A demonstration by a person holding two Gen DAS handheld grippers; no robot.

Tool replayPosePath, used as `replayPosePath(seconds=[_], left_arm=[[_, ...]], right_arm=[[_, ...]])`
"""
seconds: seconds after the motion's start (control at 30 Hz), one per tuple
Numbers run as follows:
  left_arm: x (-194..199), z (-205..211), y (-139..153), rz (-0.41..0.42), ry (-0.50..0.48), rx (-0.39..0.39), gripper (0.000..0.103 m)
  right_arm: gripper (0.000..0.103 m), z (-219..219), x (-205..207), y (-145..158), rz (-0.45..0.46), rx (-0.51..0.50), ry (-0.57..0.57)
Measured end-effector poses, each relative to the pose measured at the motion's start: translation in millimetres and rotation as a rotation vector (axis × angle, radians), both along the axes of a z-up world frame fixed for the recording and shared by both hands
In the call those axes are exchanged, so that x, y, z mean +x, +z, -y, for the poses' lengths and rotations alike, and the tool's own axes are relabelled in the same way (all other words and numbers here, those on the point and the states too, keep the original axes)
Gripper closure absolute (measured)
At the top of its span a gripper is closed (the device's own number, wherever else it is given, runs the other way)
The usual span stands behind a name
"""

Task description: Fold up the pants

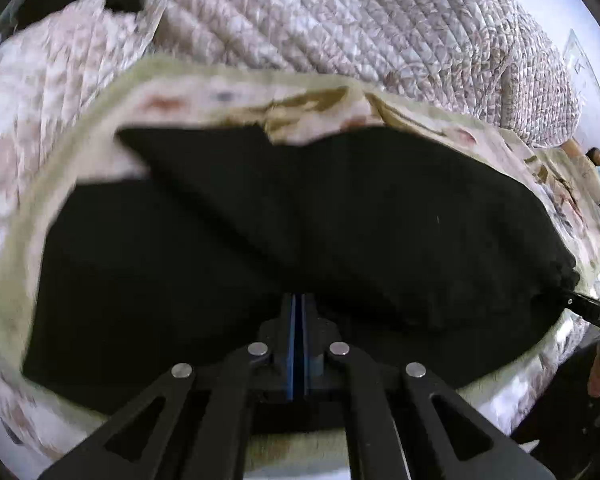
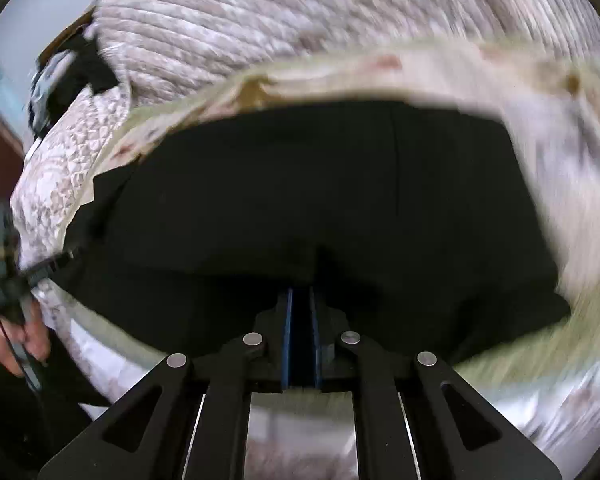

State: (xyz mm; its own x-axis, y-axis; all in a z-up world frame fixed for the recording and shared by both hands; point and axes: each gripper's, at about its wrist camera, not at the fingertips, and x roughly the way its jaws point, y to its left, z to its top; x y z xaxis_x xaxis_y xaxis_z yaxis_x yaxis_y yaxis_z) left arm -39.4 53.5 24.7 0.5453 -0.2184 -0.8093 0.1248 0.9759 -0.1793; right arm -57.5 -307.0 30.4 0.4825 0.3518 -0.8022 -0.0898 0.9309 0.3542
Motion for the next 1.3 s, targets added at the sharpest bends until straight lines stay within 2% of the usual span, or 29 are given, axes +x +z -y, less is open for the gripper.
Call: replayPosePath(seconds=[0.03,0.1,0.13,0.17,0.2,0.23,0.3,0.4,0.5,0.63,0.77,0.8,0.83,0.87,0.9,0.93,1.0,1.03,1.2,1.3], left_arm=[[-6,-2,0,0.003,0.003,-0.006,0.099],[-12,-6,8,0.015,0.018,-0.014,0.097],[-10,-8,14,0.028,0.028,-0.015,0.091],[-7,-7,18,0.042,0.032,-0.011,0.085],[-3,-6,21,0.056,0.034,-0.001,0.071],[3,-4,24,0.071,0.041,0.013,0.061],[19,5,28,0.090,0.030,0.032,0.058],[49,20,22,0.082,0.036,0.104,0.058],[79,31,9,0.076,0.046,0.169,0.058],[106,38,-11,0.026,0.059,0.214,0.058],[116,44,-16,0.044,0.053,0.258,0.058],[117,46,-17,0.051,0.049,0.276,0.059],[117,48,-17,0.061,0.046,0.293,0.078],[117,49,-18,0.063,0.045,0.305,0.092],[118,50,-19,0.061,0.044,0.315,0.098],[117,48,-17,0.068,0.045,0.306,0.100],[110,42,-8,0.101,0.055,0.275,0.100],[102,35,1,0.133,0.082,0.263,0.100],[41,-19,46,0.256,0.251,0.111,0.101],[4,-49,48,0.249,0.328,0.052,0.100]], right_arm=[[0.093,1,-6,0,0.003,0.012,-0.012],[0.070,3,-17,7,0.026,0.035,-0.033],[0.063,5,-23,9,0.035,0.056,-0.046],[0.051,8,-25,11,0.044,0.082,-0.062],[0.049,12,-27,13,0.054,0.107,-0.087],[0.049,15,-28,13,0.061,0.119,-0.113],[0.049,26,-26,15,0.072,0.132,-0.177],[0.049,44,-19,13,0.063,0.136,-0.299],[0.049,67,-23,10,0.050,0.184,-0.418],[0.049,82,-18,7,0.042,0.232,-0.469],[0.049,86,-9,4,0.048,0.235,-0.521],[0.049,87,-7,4,0.053,0.236,-0.538],[0.049,89,-6,3,0.059,0.231,-0.564],[0.049,91,-5,2,0.062,0.228,-0.589],[0.050,94,-3,1,0.061,0.237,-0.609],[0.052,95,-1,0,0.060,0.239,-0.616],[0.079,97,2,-2,0.061,0.204,-0.626],[0.085,99,3,-3,0.058,0.203,-0.631],[0.088,108,-6,-6,0.078,0.261,-0.633],[0.088,108,-8,-7,0.080,0.271,-0.636]])
